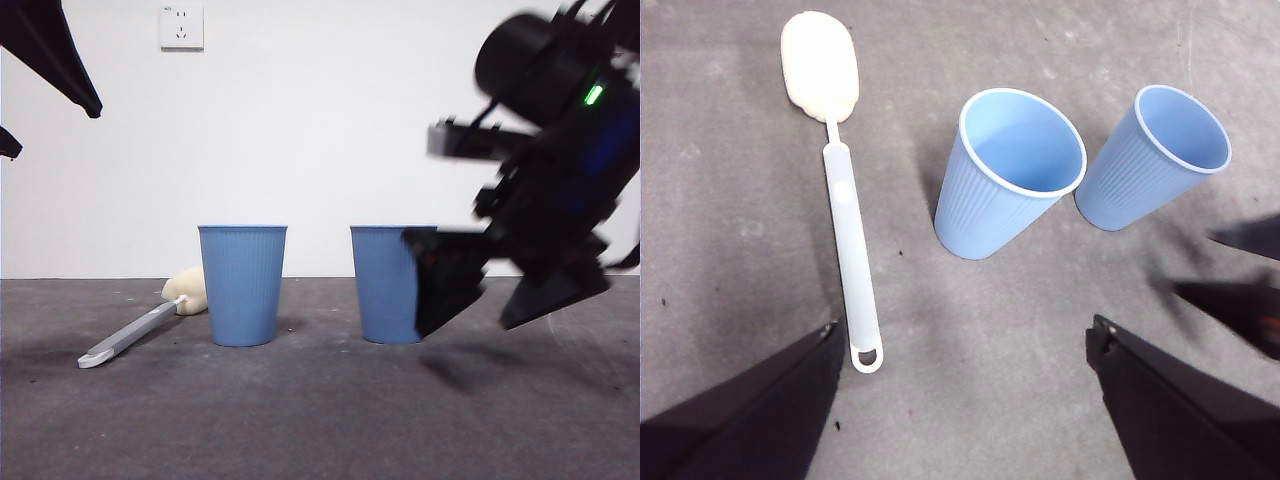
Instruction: Pick up the cup brush,pick up the cup,insert the brush into the cup,clean the cup,put the cup brush back,put the cup back to the fixed position on the table
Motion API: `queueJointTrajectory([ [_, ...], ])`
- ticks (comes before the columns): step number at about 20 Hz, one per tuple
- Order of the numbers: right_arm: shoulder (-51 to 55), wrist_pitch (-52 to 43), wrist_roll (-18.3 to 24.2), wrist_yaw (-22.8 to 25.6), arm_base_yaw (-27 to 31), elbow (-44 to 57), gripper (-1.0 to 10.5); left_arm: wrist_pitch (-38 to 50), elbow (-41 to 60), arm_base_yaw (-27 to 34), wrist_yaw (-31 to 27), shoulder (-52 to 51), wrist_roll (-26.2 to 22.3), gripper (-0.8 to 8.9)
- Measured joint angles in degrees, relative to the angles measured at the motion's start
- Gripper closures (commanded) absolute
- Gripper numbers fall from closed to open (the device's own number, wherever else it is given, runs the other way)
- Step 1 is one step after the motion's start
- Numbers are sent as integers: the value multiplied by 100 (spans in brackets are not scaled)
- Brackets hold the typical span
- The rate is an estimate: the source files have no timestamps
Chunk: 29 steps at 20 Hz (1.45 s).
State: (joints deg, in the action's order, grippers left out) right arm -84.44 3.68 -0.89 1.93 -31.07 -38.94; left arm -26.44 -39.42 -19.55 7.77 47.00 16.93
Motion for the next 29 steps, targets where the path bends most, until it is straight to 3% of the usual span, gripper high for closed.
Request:
queueJointTrajectory([
  [5,2210,2424,-326,-905,0,-39,480,-243,0,0,730,0,0,409],
  [8,3383,3834,-446,-1279,-4,-389,651,-483,0,0,1298,0,0,412],
  [9,3620,4186,-450,-1335,-4,-533,712,-577,0,0,1462,0,0,455],
  [11,3978,4863,-450,-1434,-4,-804,871,-765,0,0,1814,0,-7,746],
  [12,4083,5139,-450,-1438,-4,-933,962,-833,0,0,1934,0,-9,822],
  [22,4144,5626,-588,-1373,-4,-1209,945,-841,0,0,2201,0,-131,818],
  [29,4144,5641,-601,-911,-4,-1209,945,-643,0,0,2181,0,-175,818],
])
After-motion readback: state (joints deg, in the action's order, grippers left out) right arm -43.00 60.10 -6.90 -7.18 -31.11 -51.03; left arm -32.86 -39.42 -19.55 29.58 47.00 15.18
